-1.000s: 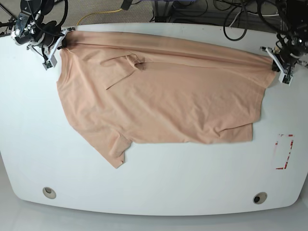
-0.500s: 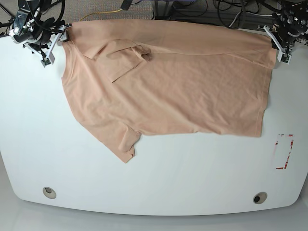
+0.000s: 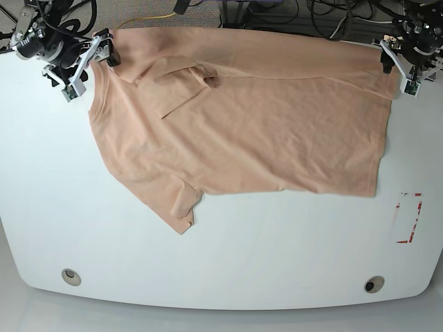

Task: Fold the T-shirt properly
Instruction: 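Move both grippers to the shirt's opposite edge and pinch it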

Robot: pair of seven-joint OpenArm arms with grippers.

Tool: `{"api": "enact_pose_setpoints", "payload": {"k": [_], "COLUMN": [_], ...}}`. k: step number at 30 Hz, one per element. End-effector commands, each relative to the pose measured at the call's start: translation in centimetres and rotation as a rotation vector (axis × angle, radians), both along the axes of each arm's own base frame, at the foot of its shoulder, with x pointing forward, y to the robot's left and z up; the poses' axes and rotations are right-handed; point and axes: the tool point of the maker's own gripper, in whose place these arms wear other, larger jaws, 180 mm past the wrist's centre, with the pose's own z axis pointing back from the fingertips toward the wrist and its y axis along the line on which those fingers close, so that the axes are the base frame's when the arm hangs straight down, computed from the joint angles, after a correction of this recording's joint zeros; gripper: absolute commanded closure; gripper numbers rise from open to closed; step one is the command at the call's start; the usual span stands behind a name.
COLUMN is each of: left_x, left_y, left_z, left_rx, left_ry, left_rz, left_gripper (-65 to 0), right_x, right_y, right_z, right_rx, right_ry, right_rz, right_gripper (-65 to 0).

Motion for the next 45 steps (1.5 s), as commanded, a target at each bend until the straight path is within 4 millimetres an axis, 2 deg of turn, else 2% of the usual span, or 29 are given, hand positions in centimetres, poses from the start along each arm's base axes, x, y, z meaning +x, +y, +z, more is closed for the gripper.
{"api": "enact_pose_setpoints", "payload": {"k": [1, 7, 11, 14, 17, 22, 25, 32, 34, 40, 42, 45], "left_x": [0.6, 1.8, 2.0, 3.4, 5.5, 6.6, 8.6, 8.9, 9.0, 9.0, 9.0, 9.1], "left_y": [1.0, 1.3, 1.1, 1.0, 0.0, -0.6, -1.3, -0.7, -0.7, -0.7, -0.7, -0.7], "left_z": [1.7, 2.3, 2.4, 2.9, 3.4, 3.8, 4.7, 4.7, 4.9, 4.9, 4.9, 4.9], "left_rx": [0.043, 0.048, 0.044, 0.037, -0.001, -0.024, -0.029, 0.022, 0.024, 0.024, 0.024, 0.023], "left_ry": [-0.041, -0.079, -0.086, -0.126, -0.198, -0.235, -0.282, -0.267, -0.271, -0.272, -0.272, -0.274], "left_rz": [0.004, 0.01, 0.006, 0.009, 0.04, 0.046, 0.028, 0.03, 0.032, 0.032, 0.032, 0.031], "left_gripper": [-34.6, -34.6, -34.6, -34.6, -34.6, -34.6, -34.6, -34.6, -34.6, -34.6, -34.6, -34.6], "right_x": [2.0, 4.9, 6.5, 7.9, 10.3, 13.6, 16.1, 20.7, 21.7, 23.8, 24.0, 24.1], "right_y": [1.4, 5.0, 5.0, 4.1, 2.9, 0.7, -1.0, -3.3, -3.8, -4.2, -3.9, -3.5], "right_z": [1.8, 2.6, 1.9, 1.6, 1.8, 1.9, 1.9, 1.4, 0.6, -1.4, -2.2, -2.4], "right_rx": [0.077, 0.166, 0.134, 0.094, 0.061, 0.001, -0.037, -0.048, -0.035, 0.009, 0.025, 0.043], "right_ry": [-0.088, -0.159, -0.158, -0.162, -0.186, -0.198, -0.19, -0.191, -0.172, -0.158, -0.135, -0.131], "right_rz": [0.021, 0.081, 0.089, 0.074, 0.048, -0.002, -0.046, -0.12, -0.142, -0.189, -0.194, -0.194], "right_gripper": [-53.1, -53.1, -53.1, -53.1, -53.1, -53.1, -53.1, -53.1, -53.1, -53.1, -53.1, -53.1]}}
